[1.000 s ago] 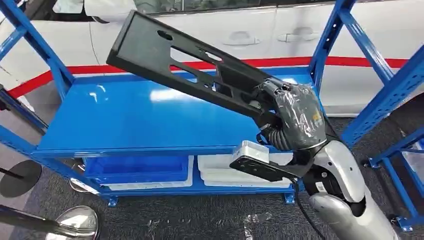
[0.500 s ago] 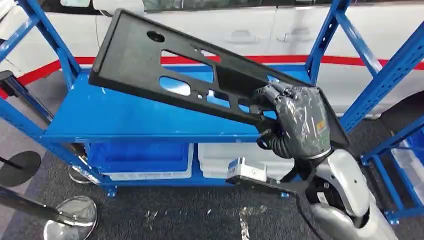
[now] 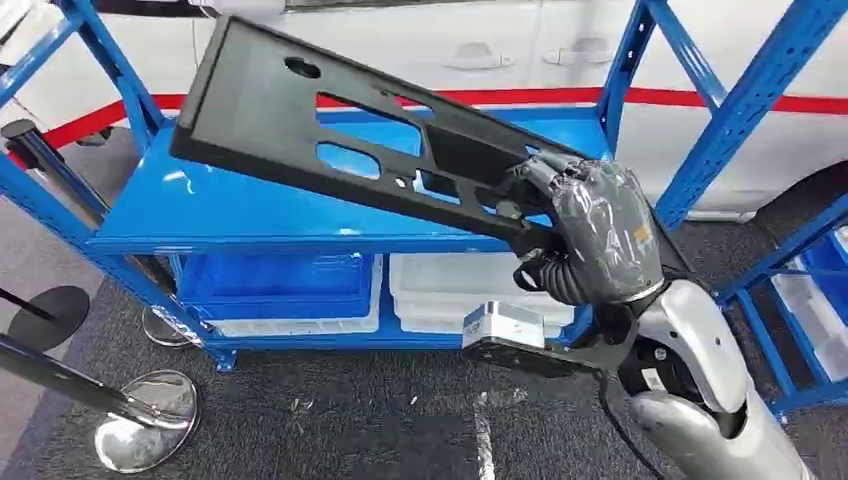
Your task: Take the parts from the cabinet and place them on the table.
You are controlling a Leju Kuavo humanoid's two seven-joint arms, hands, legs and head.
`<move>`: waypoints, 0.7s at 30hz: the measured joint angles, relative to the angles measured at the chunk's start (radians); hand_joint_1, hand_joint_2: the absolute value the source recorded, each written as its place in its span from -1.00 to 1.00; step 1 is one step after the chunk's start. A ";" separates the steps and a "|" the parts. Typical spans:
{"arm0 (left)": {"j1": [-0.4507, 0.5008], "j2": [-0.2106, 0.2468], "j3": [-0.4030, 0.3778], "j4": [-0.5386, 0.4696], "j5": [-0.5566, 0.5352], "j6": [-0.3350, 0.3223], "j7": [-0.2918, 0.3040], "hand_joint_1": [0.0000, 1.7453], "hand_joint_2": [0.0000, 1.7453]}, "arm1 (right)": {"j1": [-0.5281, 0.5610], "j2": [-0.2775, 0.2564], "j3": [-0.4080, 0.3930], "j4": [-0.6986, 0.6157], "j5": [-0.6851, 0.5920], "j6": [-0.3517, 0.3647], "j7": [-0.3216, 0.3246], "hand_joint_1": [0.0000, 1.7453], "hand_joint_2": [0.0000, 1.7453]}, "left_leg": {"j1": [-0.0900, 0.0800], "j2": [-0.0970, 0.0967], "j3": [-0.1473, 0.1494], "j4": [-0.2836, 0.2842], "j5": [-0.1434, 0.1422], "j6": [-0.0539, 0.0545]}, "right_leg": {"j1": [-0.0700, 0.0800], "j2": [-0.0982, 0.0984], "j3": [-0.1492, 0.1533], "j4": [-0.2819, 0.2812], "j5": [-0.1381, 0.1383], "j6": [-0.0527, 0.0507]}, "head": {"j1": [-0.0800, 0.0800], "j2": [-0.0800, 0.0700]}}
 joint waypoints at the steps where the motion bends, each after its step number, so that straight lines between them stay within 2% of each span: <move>1: 0.000 0.000 0.000 0.000 0.001 0.000 0.000 -1.00 1.00 | -0.005 0.000 0.000 0.005 -0.008 0.000 0.000 1.00 1.00 | 0.002 0.000 -0.020 0.069 -0.059 -0.005 | 0.001 0.000 -0.013 0.000 0.010 -0.003 | -0.003 0.000; 2: -0.001 0.000 0.001 0.000 0.002 0.001 0.000 -1.00 1.00 | -0.007 0.000 0.000 0.009 -0.013 0.000 0.000 1.00 1.00 | 0.003 0.000 -0.039 0.141 -0.104 -0.008 | 0.002 0.000 -0.025 0.001 0.019 -0.004 | -0.002 0.000; 3: -0.001 0.000 0.001 0.000 0.002 0.001 0.000 -1.00 1.00 | -0.007 0.000 0.000 0.014 -0.015 0.000 0.000 1.00 1.00 | 0.003 0.000 -0.050 0.203 -0.130 -0.010 | 0.003 0.000 -0.040 0.001 0.030 -0.003 | -0.003 0.000; 4: -0.001 0.000 0.001 0.000 0.002 0.001 0.000 -1.00 1.00 | -0.007 0.000 0.000 0.019 -0.016 0.000 0.000 1.00 1.00 | 0.003 0.000 -0.044 0.225 -0.127 -0.010 | 0.003 0.000 -0.054 0.002 0.039 -0.003 | -0.003 0.000; 5: -0.001 0.000 0.001 0.000 0.002 0.001 0.000 -1.00 1.00 | -0.007 0.000 0.000 0.024 -0.016 0.000 0.000 1.00 1.00 | 0.003 0.000 -0.018 0.208 -0.102 -0.009 | 0.003 0.000 -0.067 0.003 0.048 -0.001 | -0.003 0.000; 7: -0.002 0.000 0.001 0.000 0.002 0.001 0.000 -1.00 1.00 | -0.010 0.000 0.000 0.031 -0.019 -0.001 0.000 1.00 1.00 | 0.002 -0.001 0.086 0.080 -0.038 -0.002 | 0.003 0.001 -0.089 0.003 0.067 0.004 | -0.003 0.000; 8: -0.004 0.000 0.001 0.000 0.002 0.001 0.000 -1.00 1.00 | -0.013 0.000 0.000 0.033 -0.021 -0.001 0.000 1.00 1.00 | 0.002 -0.004 0.150 -0.004 -0.033 0.003 | 0.003 0.001 -0.095 0.003 0.075 0.008 | -0.004 0.000; 9: -0.008 0.000 0.002 0.000 0.002 0.001 0.002 -1.00 1.00 | -0.015 0.000 0.000 0.034 -0.023 -0.002 0.000 1.00 1.00 | -0.003 -0.009 0.203 -0.089 -0.067 0.009 | 0.007 0.001 -0.102 0.004 0.083 0.016 | -0.004 0.000; 10: -0.007 0.000 0.002 0.000 0.002 0.000 0.002 -1.00 1.00 | -0.018 0.000 0.000 0.037 -0.023 -0.002 0.000 1.00 1.00 | -0.007 -0.011 0.197 -0.086 -0.059 0.013 | 0.005 -0.001 -0.098 -0.003 0.095 0.023 | 0.001 0.000; 12: -0.007 0.000 0.003 0.000 0.001 0.000 0.002 -1.00 1.00 | -0.019 0.001 0.000 0.040 -0.029 -0.003 0.000 1.00 1.00 | -0.012 -0.012 0.184 -0.090 -0.049 0.023 | 0.002 -0.001 -0.095 -0.014 0.114 0.035 | -0.008 0.000; 13: -0.007 0.000 0.003 0.000 0.001 0.000 0.002 -1.00 1.00 | -0.019 0.000 0.000 0.043 -0.030 -0.003 0.000 1.00 1.00 | -0.012 -0.010 0.180 -0.099 -0.036 0.032 | 0.005 0.002 -0.094 -0.020 0.123 0.043 | -0.005 0.000; 14: -0.008 -0.002 0.003 0.000 0.001 0.000 0.003 -1.00 1.00 | -0.016 0.000 0.000 0.047 -0.031 -0.003 0.000 1.00 1.00 | -0.001 0.001 0.182 -0.109 -0.018 0.041 | 0.001 0.005 -0.103 -0.010 0.106 0.046 | -0.006 0.000; 15: -0.007 -0.002 0.003 0.000 0.001 0.000 0.003 -1.00 1.00 | -0.020 0.000 0.000 0.048 -0.032 -0.004 0.000 1.00 1.00 | -0.003 0.001 0.172 -0.113 -0.004 0.050 | 0.006 0.003 -0.119 0.020 0.052 0.048 | -0.003 0.000; 16: -0.006 -0.003 0.003 0.000 0.001 0.000 0.003 -1.00 1.00 | -0.019 0.000 0.000 0.051 -0.034 -0.005 0.001 1.00 1.00 | -0.004 0.005 0.156 -0.112 0.006 0.063 | 0.007 0.004 -0.138 0.085 -0.017 0.048 | 0.000 0.000; 17: -0.006 -0.003 0.003 0.000 0.002 0.000 0.003 -1.00 1.00 | -0.017 0.000 0.000 0.052 -0.037 -0.006 0.002 1.00 1.00 | -0.006 0.010 0.142 -0.110 0.016 0.064 | 0.007 0.004 -0.155 0.159 -0.071 0.049 | 0.003 0.000; 18: -0.007 -0.003 0.003 0.000 0.002 0.000 0.003 -1.00 1.00 | -0.014 0.000 0.000 0.054 -0.040 -0.007 0.002 1.00 1.00 | -0.009 0.011 0.127 -0.109 0.025 0.065 | 0.006 0.003 -0.164 0.227 -0.104 0.050 | 0.002 0.000; 19: -0.007 -0.003 0.003 0.000 0.003 0.000 0.003 -1.00 1.00 | -0.010 -0.001 0.000 0.056 -0.042 -0.007 0.002 1.00 1.00 | -0.010 0.014 0.112 -0.106 0.035 0.066 | 0.006 0.004 -0.160 0.268 -0.101 0.052 | 0.003 0.000; 20: -0.007 -0.003 0.003 0.000 0.003 0.000 0.003 -1.00 1.00 | -0.009 -0.001 0.000 0.058 -0.043 -0.007 0.002 1.00 1.00 | -0.012 0.018 0.096 -0.100 0.043 0.065 | 0.006 0.003 -0.144 0.272 -0.075 0.052 | 0.003 0.000; 21: -0.007 -0.003 0.003 0.000 0.003 0.000 0.003 -1.00 1.00 | -0.009 -0.001 0.000 0.060 -0.044 -0.007 0.002 1.00 1.00 | -0.012 0.023 0.081 -0.094 0.048 0.064 | 0.006 0.003 -0.119 0.253 -0.040 0.052 | 0.003 0.000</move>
